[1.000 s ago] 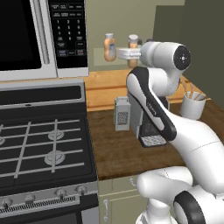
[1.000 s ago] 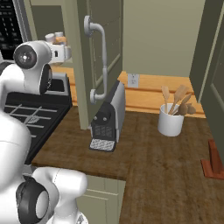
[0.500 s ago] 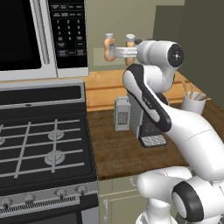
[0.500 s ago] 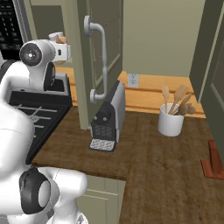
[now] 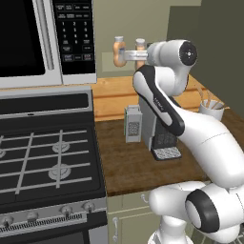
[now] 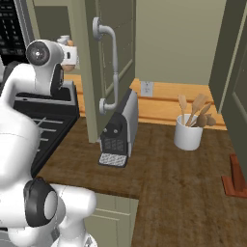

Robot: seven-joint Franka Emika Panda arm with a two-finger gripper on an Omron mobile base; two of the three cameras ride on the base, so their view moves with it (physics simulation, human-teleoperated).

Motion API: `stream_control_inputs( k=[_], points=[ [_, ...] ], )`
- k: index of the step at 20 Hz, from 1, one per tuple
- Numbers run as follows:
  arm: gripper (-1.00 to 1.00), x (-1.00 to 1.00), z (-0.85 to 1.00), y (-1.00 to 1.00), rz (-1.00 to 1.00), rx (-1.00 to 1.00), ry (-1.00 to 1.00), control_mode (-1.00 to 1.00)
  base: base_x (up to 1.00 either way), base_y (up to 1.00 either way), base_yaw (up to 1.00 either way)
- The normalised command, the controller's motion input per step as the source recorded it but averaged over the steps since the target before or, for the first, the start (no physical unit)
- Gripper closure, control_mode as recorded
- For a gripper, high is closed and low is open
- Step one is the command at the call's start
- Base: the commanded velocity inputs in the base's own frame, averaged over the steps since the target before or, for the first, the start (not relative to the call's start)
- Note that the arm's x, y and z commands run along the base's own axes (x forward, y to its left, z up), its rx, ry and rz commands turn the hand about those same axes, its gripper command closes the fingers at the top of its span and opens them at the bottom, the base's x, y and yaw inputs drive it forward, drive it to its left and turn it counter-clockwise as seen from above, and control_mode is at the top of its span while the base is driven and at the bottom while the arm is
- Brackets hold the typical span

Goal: Put the shaker and condiment bottle from the counter next to their counterparts in the cabinet.

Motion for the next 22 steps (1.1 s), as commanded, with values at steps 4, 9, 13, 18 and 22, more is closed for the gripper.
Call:
stream_control_inputs(
  k=[4,9,13,18,22],
  points=[
    [1.0,0.0,-0.27,0.0,0.0,0.0,-0.01,-1.0,0.0,0.0,0.0],
    [1.0,0.16,-0.28,0.0,0.0,0.0,-0.02,-1.0,0.0,0.0,0.0],
    [1.0,0.26,-0.08,0.0,0.0,0.0,0.0,-1.0,0.0,0.0,0.0],
    [1.0,0.2,0.02,0.0,0.02,0.0,-0.01,-1.0,0.0,0.0,0.0],
    [1.0,0.33,0.0,0.0,0.01,0.0,0.0,-1.0,0.0,0.0,0.0]
  ],
)
